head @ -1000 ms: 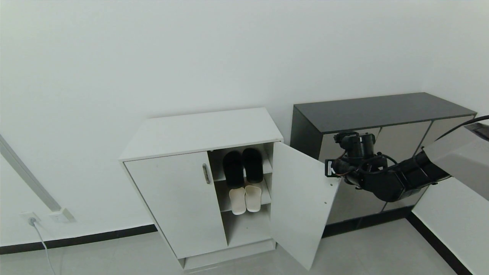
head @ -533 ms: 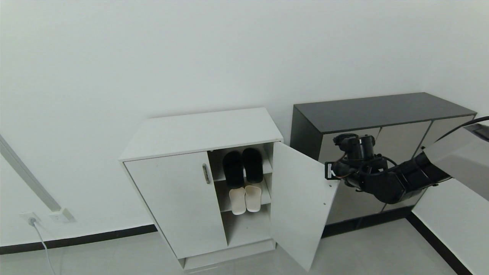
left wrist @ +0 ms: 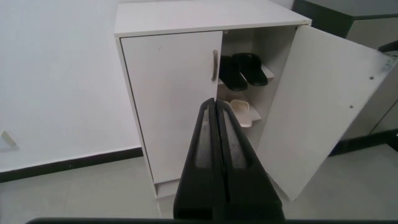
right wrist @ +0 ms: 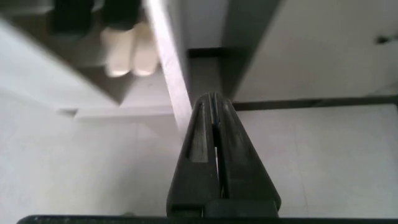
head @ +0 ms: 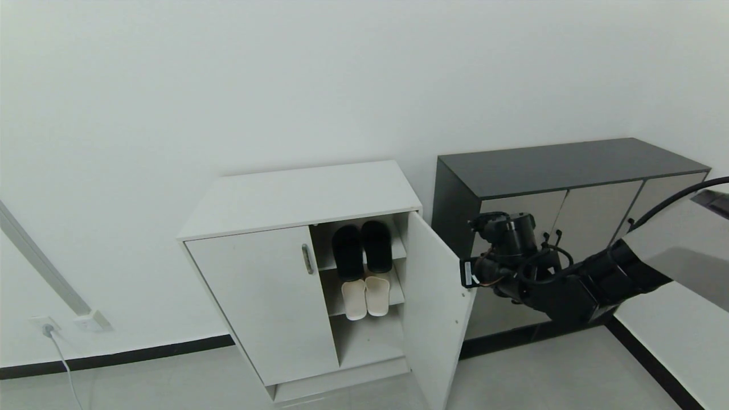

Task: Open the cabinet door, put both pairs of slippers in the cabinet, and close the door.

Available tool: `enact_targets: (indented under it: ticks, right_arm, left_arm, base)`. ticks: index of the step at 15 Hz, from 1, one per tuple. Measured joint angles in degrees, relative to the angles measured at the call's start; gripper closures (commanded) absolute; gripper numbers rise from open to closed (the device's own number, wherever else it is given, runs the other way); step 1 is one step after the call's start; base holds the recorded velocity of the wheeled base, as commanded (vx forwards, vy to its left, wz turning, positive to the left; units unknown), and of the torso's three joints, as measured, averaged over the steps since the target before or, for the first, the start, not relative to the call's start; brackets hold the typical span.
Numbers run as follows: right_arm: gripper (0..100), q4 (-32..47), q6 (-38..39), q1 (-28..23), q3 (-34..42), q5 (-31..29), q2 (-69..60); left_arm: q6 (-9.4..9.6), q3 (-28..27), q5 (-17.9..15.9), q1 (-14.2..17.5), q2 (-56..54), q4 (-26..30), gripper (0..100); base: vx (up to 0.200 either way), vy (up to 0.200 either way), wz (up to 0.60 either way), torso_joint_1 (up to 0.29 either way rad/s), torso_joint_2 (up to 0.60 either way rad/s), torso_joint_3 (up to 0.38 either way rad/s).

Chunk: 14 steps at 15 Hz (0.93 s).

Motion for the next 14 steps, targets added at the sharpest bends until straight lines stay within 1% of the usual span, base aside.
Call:
enact_targets:
  ticks: [2,4,7,13,14]
  right_arm:
    - [100,0.0,1.0,3.1,0.6,0.0,-0.5]
    - [100,-0.6,1.7,5.0,1.5,0.5,-1.5]
    - [100,-3.7,1.2,7.2,5.2,2.0,-4.3]
    - [100,-5.2,-0.3,9.1,6.8,1.9,-6.6]
    - [100,-5.5,-0.4,9.3,6.9,1.8,-6.8]
  left_arm:
    - [-0.02,0.0,0.0,0.0,0.0,0.0,100]
    - [-0.02,0.0,0.0,0.0,0.0,0.0,100]
    - [0.02,0.0,0.0,0.0,0.0,0.0,100]
    - [0.06,0.0,0.0,0.0,0.0,0.0,100]
    - [0.06,0.0,0.0,0.0,0.0,0.0,100]
  base:
    - [0.0,0.0,0.0,0.0,0.0,0.0]
    - [0.0,0.0,0.0,0.0,0.0,0.0]
    - [0.0,0.0,0.0,0.0,0.0,0.0]
    - [0.0,0.0,0.0,0.0,0.0,0.0]
    - [0.0,0.0,0.6,0.002,0.01,0.012]
